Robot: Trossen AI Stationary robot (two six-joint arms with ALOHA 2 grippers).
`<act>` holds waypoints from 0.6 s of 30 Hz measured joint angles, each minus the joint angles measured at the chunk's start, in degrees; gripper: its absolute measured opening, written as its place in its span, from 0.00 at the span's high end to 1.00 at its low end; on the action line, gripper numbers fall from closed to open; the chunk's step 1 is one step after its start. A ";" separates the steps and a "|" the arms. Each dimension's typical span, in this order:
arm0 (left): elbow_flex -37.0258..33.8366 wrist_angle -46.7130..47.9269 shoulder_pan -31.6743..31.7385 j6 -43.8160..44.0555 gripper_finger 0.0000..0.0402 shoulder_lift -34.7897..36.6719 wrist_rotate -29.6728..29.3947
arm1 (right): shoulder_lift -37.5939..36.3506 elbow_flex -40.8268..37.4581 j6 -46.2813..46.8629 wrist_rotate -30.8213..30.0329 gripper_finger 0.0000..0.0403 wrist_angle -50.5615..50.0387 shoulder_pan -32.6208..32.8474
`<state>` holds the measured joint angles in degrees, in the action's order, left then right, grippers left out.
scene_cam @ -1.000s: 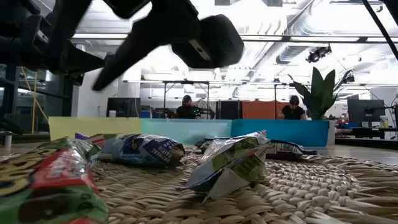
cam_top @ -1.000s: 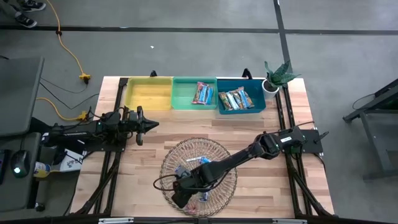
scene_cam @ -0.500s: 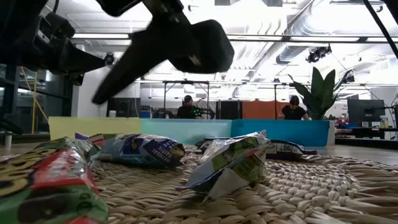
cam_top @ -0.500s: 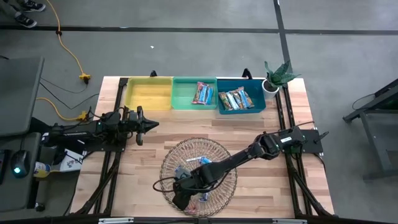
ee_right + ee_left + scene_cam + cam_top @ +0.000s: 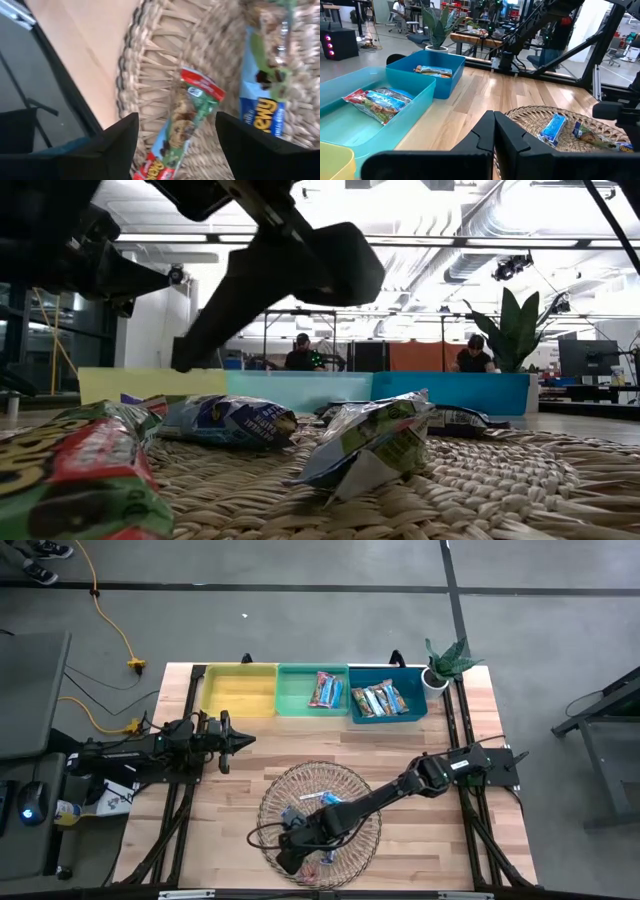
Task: Pick and place Granola Bars by type
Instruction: Put the red granola bar into the light green bin
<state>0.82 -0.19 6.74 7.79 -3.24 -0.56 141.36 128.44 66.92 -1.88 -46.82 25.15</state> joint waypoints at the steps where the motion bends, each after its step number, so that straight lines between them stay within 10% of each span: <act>1: 0.02 0.00 0.00 0.00 1.00 0.00 0.00 | 0.00 0.00 0.16 -0.40 0.38 -0.50 0.00; 18: 0.02 0.00 0.00 -0.02 1.00 0.02 0.00 | 1.02 0.04 3.65 -1.02 0.38 -0.08 1.19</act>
<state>0.84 -0.19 6.74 7.78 -3.23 -0.56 142.38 128.49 70.57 -2.90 -46.90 26.33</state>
